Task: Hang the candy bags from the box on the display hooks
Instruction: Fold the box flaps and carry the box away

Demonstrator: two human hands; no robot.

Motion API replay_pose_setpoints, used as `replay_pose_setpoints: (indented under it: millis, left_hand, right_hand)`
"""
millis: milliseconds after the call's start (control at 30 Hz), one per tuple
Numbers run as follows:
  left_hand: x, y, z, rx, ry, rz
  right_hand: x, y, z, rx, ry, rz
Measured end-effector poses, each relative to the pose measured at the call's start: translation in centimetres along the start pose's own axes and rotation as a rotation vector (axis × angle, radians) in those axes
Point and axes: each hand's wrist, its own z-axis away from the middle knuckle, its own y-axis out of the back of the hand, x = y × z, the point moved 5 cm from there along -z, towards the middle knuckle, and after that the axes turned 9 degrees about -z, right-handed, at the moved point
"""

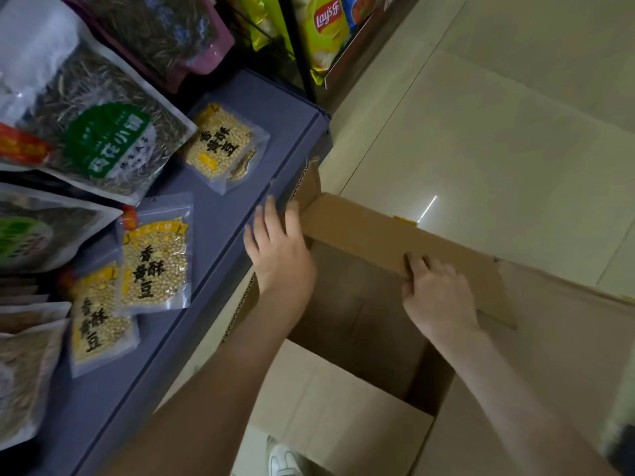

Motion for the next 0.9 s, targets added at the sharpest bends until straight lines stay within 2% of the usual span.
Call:
replay_pose_setpoints:
  millis: [133,233,333,433,533,633,700,767,900]
  left_hand:
    - [-0.6,-1.7,3.3,-0.129,-0.025,0.034]
    - [0.8,-3.1,5.7,-0.279,-0.047,0.159]
    - [2.4,-5.7,8.9,-0.412,-0.115,0.115]
    - [2.8,-9.4,12.1,-0.574,-0.149,0.078]
    - [2.3,-12.3,14.4,-0.713,-0.095,0.000]
    - [1.9,-13.5,15.8,-0.686,-0.120,-0.104]
    - [1.9,-14.1,16.0,-0.715,-0.156,-0.115]
    - [1.5,-14.2,15.7,-0.760,-0.084,-0.188]
    - [1.9,-13.6,15.7,-0.719,-0.119,-0.200]
  right_hand:
    - [0.2,-5.9,1.5,-0.205,-0.021,0.038]
    - [1.0,-8.9,2.0,-0.353,-0.053,-0.009]
    - [2.1,-9.9,3.0,-0.366,-0.110,-0.026]
    - [4.7,-9.0,4.9,-0.189,-0.240,-0.011]
    - [10.2,-6.8,8.5,0.107,-0.560,-0.027]
    - [15.8,-5.9,13.1,0.271,-0.870,-0.140]
    - [18.0,-6.4,15.5,0.314,-1.018,-0.271]
    - [18.7,-7.3,16.8,0.317,-1.082,-0.397]
    - [16.5,-6.3,17.8,0.414,-0.970,-0.504]
